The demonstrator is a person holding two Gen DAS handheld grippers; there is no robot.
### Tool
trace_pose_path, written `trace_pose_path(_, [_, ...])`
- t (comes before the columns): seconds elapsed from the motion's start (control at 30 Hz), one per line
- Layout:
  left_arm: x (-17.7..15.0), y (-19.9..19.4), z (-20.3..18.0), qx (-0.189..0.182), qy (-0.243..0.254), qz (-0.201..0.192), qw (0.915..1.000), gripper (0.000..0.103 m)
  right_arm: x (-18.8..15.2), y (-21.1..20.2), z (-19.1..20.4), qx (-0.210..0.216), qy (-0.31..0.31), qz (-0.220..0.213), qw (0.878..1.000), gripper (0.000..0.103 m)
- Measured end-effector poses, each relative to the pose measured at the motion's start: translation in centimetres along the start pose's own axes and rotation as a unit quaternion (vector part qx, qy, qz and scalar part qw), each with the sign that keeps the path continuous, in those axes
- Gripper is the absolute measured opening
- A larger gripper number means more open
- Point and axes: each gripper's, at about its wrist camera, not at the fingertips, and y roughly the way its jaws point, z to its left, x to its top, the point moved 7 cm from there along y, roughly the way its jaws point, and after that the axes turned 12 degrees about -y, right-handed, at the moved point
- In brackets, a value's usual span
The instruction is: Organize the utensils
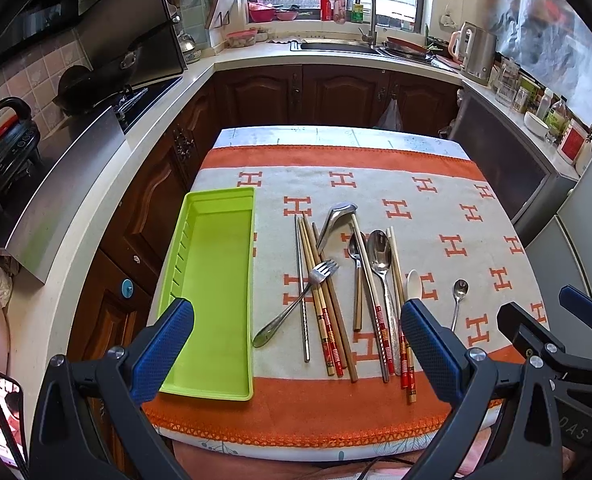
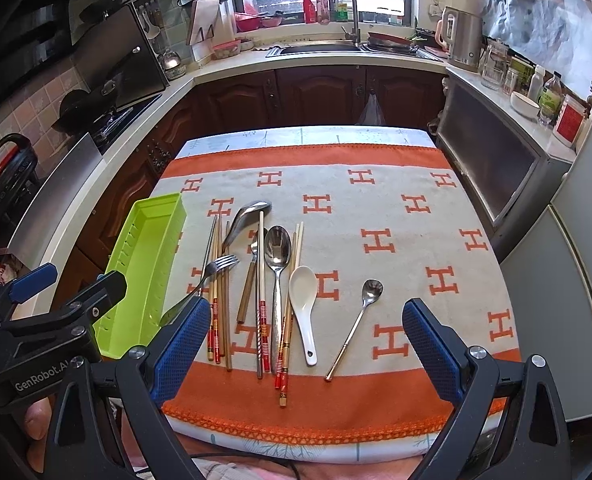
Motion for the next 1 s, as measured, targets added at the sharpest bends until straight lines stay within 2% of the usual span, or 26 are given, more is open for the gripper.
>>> trace_pose_path(1.0, [-1.1, -0.6, 0.0, -0.01, -0.007, 0.001, 0.9999, 0.102, -1.0, -0.8, 0.4, 0.007, 0.009, -0.007, 1.0, 0.098])
